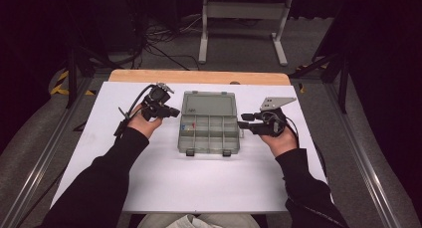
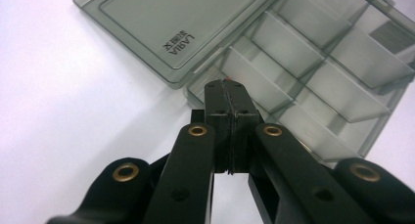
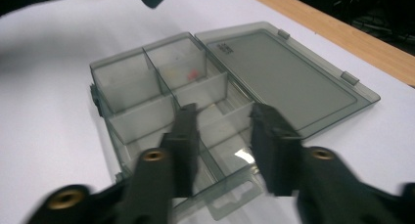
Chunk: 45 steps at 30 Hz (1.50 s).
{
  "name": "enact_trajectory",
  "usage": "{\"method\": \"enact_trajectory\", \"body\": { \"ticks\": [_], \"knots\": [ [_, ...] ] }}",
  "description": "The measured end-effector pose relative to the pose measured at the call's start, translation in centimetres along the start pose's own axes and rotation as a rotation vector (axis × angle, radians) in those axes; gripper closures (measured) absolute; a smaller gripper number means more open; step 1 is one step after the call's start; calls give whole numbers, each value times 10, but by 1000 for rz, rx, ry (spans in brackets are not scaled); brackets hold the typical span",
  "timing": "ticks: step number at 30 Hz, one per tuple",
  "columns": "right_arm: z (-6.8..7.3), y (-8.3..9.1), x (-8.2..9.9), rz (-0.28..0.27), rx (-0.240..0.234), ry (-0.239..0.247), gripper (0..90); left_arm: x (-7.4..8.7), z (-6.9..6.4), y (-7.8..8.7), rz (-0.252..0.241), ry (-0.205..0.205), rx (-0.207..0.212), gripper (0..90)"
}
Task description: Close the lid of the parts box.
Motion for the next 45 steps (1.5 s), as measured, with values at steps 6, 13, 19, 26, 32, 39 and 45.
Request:
{"method": "enact_trajectory", "body": {
  "ticks": [6, 13, 19, 26, 32, 39, 45],
  "knots": [
    [-13, 0, -12, 71, 26, 12, 899, -1, 6, -4, 0, 20, -29, 900],
    [-29, -4, -21, 110, 51, 3, 900, -1, 16, -10, 1, 53, -19, 900],
    [-40, -9, -23, 127, 59, -8, 900, -3, 22, -16, 0, 72, -10, 900],
    [-57, -19, -21, 157, 67, -37, 900, -1, 32, -28, 5, 109, 17, 900],
    [-67, -29, -17, 182, 73, -52, 899, 1, 40, -39, 18, 133, 13, 900],
    [-80, -38, -11, 216, 85, -77, 899, -2, 44, -49, 27, 145, -1, 900],
    [-88, -45, -5, 238, 98, -87, 900, -2, 44, -57, 39, 140, -17, 900]
  ]
}}
Point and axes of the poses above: each handheld gripper's, and its own axes: y roughly backward along the jaws, x roughly out of its underside, z roughly to its left, the point moved 3 cm from there along -y, roughly forward along the jaws, and after that the axes turned 8 degrees about -x, right-handed, at the moved point
